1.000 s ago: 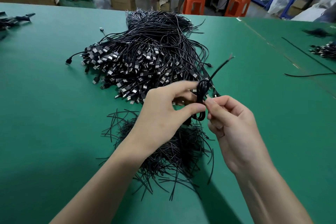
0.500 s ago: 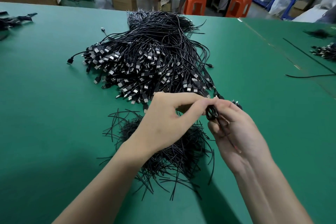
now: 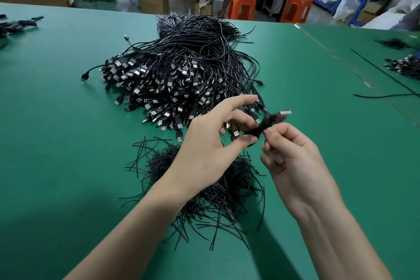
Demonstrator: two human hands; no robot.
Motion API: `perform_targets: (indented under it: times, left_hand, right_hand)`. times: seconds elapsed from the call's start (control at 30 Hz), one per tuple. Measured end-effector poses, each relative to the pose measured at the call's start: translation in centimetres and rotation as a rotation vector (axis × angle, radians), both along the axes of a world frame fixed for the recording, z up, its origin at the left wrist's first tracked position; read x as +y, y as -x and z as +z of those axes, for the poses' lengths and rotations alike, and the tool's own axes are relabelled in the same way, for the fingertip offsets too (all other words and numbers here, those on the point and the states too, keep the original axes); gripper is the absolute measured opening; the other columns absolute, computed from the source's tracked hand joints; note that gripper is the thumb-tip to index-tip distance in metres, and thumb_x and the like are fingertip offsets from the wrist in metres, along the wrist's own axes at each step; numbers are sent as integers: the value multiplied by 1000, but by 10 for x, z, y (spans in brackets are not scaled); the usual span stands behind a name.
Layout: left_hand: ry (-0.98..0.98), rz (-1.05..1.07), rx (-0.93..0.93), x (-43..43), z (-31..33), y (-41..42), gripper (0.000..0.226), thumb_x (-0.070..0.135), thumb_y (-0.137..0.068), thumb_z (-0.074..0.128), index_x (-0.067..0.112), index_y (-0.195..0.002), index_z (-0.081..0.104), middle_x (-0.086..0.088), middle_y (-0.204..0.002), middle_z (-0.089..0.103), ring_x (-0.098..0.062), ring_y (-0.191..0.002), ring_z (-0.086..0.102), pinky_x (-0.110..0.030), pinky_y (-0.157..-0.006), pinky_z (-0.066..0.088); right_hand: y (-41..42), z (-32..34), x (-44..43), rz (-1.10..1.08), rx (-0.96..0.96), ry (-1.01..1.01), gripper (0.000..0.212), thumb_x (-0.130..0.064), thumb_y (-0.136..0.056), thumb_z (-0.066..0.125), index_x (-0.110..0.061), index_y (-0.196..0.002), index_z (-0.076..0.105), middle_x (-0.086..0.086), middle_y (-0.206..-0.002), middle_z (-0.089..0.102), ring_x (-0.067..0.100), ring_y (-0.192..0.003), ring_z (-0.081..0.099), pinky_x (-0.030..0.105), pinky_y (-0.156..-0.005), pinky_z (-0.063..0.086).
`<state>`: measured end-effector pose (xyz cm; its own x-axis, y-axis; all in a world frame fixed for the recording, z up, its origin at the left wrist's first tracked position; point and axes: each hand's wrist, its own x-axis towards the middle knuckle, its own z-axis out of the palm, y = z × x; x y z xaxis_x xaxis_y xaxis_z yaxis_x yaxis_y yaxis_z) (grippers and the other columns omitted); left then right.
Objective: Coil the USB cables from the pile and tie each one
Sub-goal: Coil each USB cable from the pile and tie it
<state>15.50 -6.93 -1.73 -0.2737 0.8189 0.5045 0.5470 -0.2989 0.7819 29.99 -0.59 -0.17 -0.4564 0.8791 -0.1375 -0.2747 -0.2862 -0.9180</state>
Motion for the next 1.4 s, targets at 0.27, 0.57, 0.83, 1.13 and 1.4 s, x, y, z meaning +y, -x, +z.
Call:
perform_targets:
  times: [0.27, 0.57, 0.83, 1.13, 1.4]
  left_hand:
    - [-249, 95, 409, 4, -7, 12, 22, 18, -97, 74, 29, -115, 80, 7, -100, 60, -18, -90, 52, -35, -80, 46]
    - [88, -76, -55, -1, -2, 10, 19, 27, -99, 64, 27, -107, 81, 15, -95, 78, -11, -86, 74, -31, -70, 57]
    - [67, -18, -86, 0, -5, 8, 64, 23, -85, 84, 39, -138, 52, 11, -95, 76, -15, -89, 69, -29, -81, 52]
    - [-385, 70, 754, -3, -4, 4, 30, -2, -99, 63, 19, -111, 82, 3, -102, 76, -20, -93, 69, -29, -77, 47]
    - [-332, -7, 674, 0, -18, -3, 35, -8, -98, 62, 14, -118, 79, -5, -103, 75, -23, -91, 71, -38, -73, 57]
  right_hand:
    - [3, -2, -5, 25, 193, 348, 8, -3, -60, 70, -9, -66, 71, 2, -64, 49, 7, -54, 42, 16, -36, 34]
    - [0, -11, -5, 21, -21, 82, 12, -12, -85, 68, -16, -73, 68, -4, -60, 50, 4, -45, 38, 15, -44, 38]
    - [-5, -7, -1, 79, -101, -10, 17, -19, -84, 72, -19, -69, 64, -1, -60, 47, 6, -48, 34, 15, -47, 33]
    - [-8, -10, 4, 160, 141, 468, 19, -1, -78, 60, -9, -65, 70, -4, -61, 36, 5, -44, 31, 16, -39, 21]
    - [-22, -24, 3, 223, -142, 137, 16, -36, -87, 71, -24, -97, 75, -4, -87, 67, 8, -68, 59, 22, -52, 42]
